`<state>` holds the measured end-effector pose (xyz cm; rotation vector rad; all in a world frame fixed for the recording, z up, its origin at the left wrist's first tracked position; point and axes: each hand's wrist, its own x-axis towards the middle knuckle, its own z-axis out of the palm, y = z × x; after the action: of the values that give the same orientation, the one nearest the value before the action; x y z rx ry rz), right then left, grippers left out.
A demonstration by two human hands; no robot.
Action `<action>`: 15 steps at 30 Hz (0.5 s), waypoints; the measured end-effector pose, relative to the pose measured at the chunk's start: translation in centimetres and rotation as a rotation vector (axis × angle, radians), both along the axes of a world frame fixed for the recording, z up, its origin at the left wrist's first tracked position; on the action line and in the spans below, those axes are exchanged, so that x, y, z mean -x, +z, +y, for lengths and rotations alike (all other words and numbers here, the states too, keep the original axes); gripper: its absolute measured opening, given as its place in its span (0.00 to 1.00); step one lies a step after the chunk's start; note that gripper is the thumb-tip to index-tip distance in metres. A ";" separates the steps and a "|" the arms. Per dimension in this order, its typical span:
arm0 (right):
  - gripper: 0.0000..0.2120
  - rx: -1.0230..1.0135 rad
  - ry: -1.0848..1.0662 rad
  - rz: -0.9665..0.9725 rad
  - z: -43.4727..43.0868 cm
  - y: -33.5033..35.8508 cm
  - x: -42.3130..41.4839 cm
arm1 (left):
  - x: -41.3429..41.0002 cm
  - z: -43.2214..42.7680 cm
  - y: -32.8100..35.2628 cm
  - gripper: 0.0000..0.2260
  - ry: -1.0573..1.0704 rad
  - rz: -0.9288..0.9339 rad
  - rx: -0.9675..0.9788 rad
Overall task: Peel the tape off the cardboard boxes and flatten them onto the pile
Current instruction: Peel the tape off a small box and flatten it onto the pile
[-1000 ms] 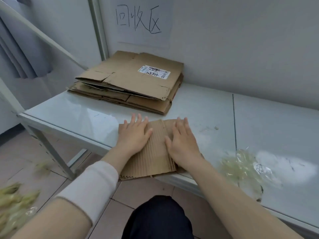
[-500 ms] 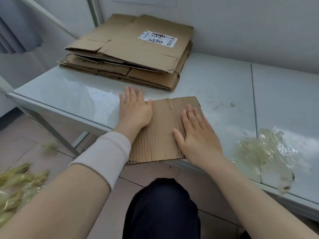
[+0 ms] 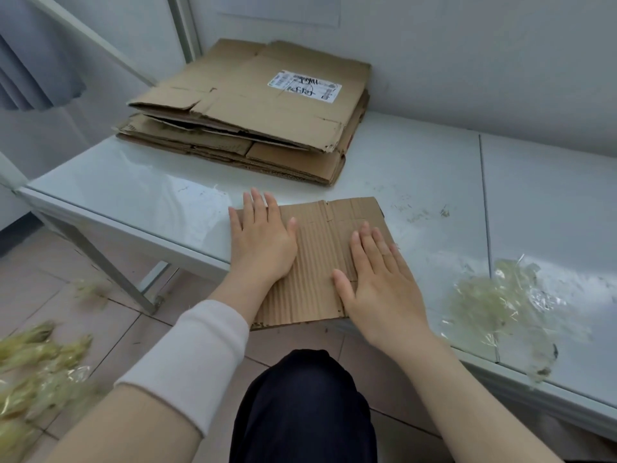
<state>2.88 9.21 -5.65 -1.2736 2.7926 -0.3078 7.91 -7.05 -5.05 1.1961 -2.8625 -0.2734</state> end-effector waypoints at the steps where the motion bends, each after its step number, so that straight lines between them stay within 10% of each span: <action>1: 0.41 0.009 -0.004 -0.010 0.0 0.1 0.0 | -0.3 0.2 0.3 0.27 -0.007 0.002 -0.020; 6: 0.31 -0.041 -0.008 -0.085 0.0 0.6 0.2 | -3.7 1.3 0.4 0.29 -0.028 0.062 -0.141; 10: 0.30 -0.048 0.013 -0.135 0.2 1.3 0.3 | -7.0 3.2 0.8 0.22 0.108 0.494 -0.334; 15: 0.29 0.045 0.037 -0.278 0.9 2.2 0.4 | -9.6 4.1 3.1 0.21 0.479 0.890 -1.124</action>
<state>2.45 10.07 -3.45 -1.1867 2.5395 -0.5052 17.56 -2.98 -1.95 1.2569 -1.4927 -1.9095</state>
